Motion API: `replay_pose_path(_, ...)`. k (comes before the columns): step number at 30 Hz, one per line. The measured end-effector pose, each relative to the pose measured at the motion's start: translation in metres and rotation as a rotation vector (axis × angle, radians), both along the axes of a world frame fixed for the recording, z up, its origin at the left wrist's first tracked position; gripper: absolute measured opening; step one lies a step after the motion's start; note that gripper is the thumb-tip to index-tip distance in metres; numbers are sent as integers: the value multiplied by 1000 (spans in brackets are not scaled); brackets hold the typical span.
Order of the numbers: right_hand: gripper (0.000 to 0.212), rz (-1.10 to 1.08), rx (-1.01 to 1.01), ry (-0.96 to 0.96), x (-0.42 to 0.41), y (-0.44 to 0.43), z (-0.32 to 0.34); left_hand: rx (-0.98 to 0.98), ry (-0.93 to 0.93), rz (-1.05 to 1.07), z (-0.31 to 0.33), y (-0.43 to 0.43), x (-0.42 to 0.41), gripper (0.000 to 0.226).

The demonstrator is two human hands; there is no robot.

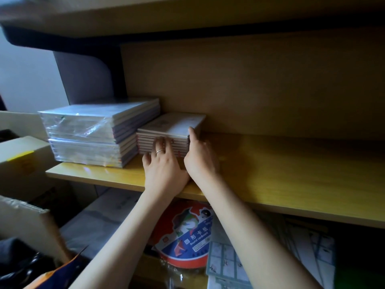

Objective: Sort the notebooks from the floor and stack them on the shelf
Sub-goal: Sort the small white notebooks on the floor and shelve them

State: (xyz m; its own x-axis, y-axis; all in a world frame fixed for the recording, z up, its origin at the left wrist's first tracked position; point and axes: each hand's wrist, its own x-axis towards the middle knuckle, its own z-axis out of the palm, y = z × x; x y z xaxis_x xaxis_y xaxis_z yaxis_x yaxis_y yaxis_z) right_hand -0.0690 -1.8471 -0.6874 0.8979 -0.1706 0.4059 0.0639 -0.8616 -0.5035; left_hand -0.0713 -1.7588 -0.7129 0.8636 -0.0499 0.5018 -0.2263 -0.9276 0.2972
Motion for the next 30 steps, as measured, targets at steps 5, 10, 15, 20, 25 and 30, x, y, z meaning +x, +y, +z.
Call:
replay_pose_path(5, 69, -7, 33, -138, 0, 3, -5, -5, 74, -8, 3, 3, 1, 79)
replay_pose_path(10, 60, 52, -19, -118, -1, 1, -5, -20, 81, -3, 2, 0, 3, 74)
replay_pose_path(15, 61, 93, -49, 17, 0, 1, -2, -97, 61, -20, -1, 1, 2, 81)
replay_pose_path(20, 61, 148, 4, 88, 0, 1, 2, -31, 94, -92, 2, 2, 4, 80)
replay_pose_path(25, 57, 121, 70, 9, -2, 5, 2, -7, 92, -116, 3, 3, 4, 77)
replay_pose_path(30, 50, 27, -8, -144, -6, 3, 2, 60, 70, -164, 1, 3, 8, 69)
